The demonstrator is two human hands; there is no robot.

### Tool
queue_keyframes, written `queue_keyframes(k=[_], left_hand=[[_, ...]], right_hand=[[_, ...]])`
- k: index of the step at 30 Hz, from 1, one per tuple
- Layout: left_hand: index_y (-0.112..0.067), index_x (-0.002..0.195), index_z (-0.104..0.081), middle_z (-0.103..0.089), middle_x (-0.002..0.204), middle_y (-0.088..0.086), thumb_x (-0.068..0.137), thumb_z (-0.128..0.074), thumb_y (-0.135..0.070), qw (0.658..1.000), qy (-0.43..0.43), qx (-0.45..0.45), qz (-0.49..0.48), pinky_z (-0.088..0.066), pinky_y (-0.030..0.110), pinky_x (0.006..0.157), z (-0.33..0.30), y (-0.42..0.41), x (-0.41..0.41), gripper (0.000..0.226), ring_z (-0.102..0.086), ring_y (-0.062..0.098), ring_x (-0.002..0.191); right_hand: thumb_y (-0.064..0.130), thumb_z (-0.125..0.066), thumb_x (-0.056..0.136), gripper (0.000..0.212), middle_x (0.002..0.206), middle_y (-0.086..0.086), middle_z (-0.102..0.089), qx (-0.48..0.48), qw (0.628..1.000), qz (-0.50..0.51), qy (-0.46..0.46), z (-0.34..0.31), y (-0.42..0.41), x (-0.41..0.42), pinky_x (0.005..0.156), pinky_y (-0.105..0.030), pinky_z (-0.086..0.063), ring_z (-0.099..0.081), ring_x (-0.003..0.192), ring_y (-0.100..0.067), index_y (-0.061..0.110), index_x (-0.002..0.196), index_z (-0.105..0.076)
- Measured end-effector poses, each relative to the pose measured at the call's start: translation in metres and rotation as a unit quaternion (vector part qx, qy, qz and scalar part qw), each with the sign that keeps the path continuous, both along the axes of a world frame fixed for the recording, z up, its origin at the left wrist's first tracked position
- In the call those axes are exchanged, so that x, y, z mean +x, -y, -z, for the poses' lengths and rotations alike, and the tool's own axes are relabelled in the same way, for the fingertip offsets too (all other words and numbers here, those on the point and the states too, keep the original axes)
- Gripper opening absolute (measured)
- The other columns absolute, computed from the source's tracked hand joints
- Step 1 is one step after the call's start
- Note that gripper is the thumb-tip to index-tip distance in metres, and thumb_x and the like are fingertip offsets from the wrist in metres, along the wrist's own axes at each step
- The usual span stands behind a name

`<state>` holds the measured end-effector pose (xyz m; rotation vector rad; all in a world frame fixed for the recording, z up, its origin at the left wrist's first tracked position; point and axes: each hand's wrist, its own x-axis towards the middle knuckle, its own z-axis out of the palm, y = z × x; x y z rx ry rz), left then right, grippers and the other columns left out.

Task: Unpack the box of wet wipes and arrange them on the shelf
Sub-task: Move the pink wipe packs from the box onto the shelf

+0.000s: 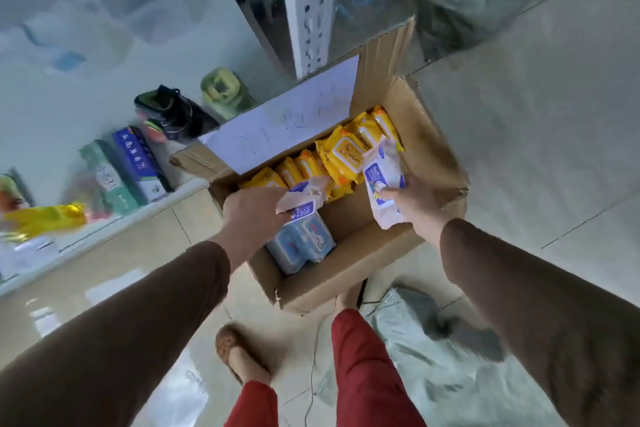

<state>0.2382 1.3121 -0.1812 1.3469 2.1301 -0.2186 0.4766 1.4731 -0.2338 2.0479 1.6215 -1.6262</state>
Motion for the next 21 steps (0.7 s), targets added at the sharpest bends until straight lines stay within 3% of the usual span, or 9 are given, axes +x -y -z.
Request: queue_keyframes(k=[4, 7, 11, 14, 17, 19, 21], left_hand=[[-0.034, 0.110, -0.063, -0.070, 0.104, -0.002, 0.084, -0.062, -0.052, 0.996, 0.012, 0.049, -0.073, -0.042, 0.032, 0.074, -0.101, 0.074, -0.045, 0.031, -0.064, 0.025, 0.103], [-0.033, 0.112, -0.065, -0.071, 0.101, -0.001, 0.081, -0.066, -0.053, 0.988, -0.001, 0.086, -0.127, -0.049, 0.034, 0.076, -0.184, 0.147, -0.087, 0.036, -0.065, 0.026, 0.099], [-0.038, 0.107, -0.066, -0.070, 0.091, -0.007, 0.076, -0.074, -0.048, 0.967, 0.018, 0.142, -0.209, -0.050, 0.032, 0.068, -0.289, 0.250, -0.148, 0.034, -0.065, 0.022, 0.088], [-0.035, 0.092, -0.066, -0.067, 0.076, -0.010, 0.072, -0.077, -0.042, 0.949, 0.038, 0.180, -0.258, -0.051, 0.036, 0.068, -0.354, 0.319, -0.194, 0.024, -0.064, 0.017, 0.076], [-0.033, 0.091, -0.068, -0.068, 0.075, -0.008, 0.070, -0.081, -0.039, 0.932, 0.031, 0.216, -0.290, -0.051, 0.036, 0.069, -0.401, 0.376, -0.242, 0.025, -0.064, 0.016, 0.074], [-0.031, 0.091, -0.070, -0.069, 0.075, -0.007, 0.071, -0.082, -0.035, 0.919, 0.032, 0.241, -0.310, -0.049, 0.035, 0.067, -0.423, 0.406, -0.274, 0.024, -0.064, 0.017, 0.074], [-0.028, 0.090, -0.071, -0.069, 0.075, -0.006, 0.072, -0.083, -0.030, 0.908, 0.027, 0.264, -0.324, -0.046, 0.033, 0.065, -0.440, 0.429, -0.306, 0.022, -0.063, 0.018, 0.075]], right_hand=[[0.018, -0.077, 0.078, 0.033, 0.091, 0.002, -0.067, 0.081, 0.986, -0.146, -0.002, -0.112, 0.065, -0.043, 0.066, -0.032, -0.054, -0.066, 0.084, -0.023, 0.015, 0.106, -0.062], [0.020, -0.074, 0.079, 0.034, 0.092, 0.004, -0.065, 0.142, 0.966, -0.214, -0.023, -0.203, 0.129, -0.085, 0.058, -0.025, -0.041, -0.062, 0.082, -0.020, 0.017, 0.107, -0.054], [0.022, -0.075, 0.079, 0.030, 0.092, 0.004, -0.068, 0.174, 0.948, -0.240, -0.114, -0.310, 0.208, -0.150, 0.065, -0.035, -0.050, -0.065, 0.081, -0.017, 0.020, 0.100, -0.055], [0.015, -0.079, 0.080, 0.027, 0.094, 0.007, -0.072, 0.189, 0.932, -0.224, -0.213, -0.376, 0.256, -0.205, 0.067, -0.027, -0.055, -0.070, 0.081, -0.012, 0.027, 0.100, -0.065], [0.008, -0.077, 0.082, 0.028, 0.090, 0.010, -0.074, 0.174, 0.917, -0.213, -0.288, -0.429, 0.298, -0.266, 0.061, -0.024, -0.052, -0.070, 0.076, -0.009, 0.031, 0.096, -0.068], [0.007, -0.076, 0.083, 0.024, 0.089, 0.007, -0.075, 0.155, 0.913, -0.205, -0.316, -0.451, 0.319, -0.306, 0.054, -0.022, -0.051, -0.071, 0.070, -0.008, 0.025, 0.099, -0.070], [0.007, -0.076, 0.082, 0.023, 0.095, -0.001, -0.077, 0.158, 0.902, -0.204, -0.346, -0.465, 0.336, -0.347, 0.060, -0.026, -0.055, -0.074, 0.078, -0.013, 0.015, 0.103, -0.070]])
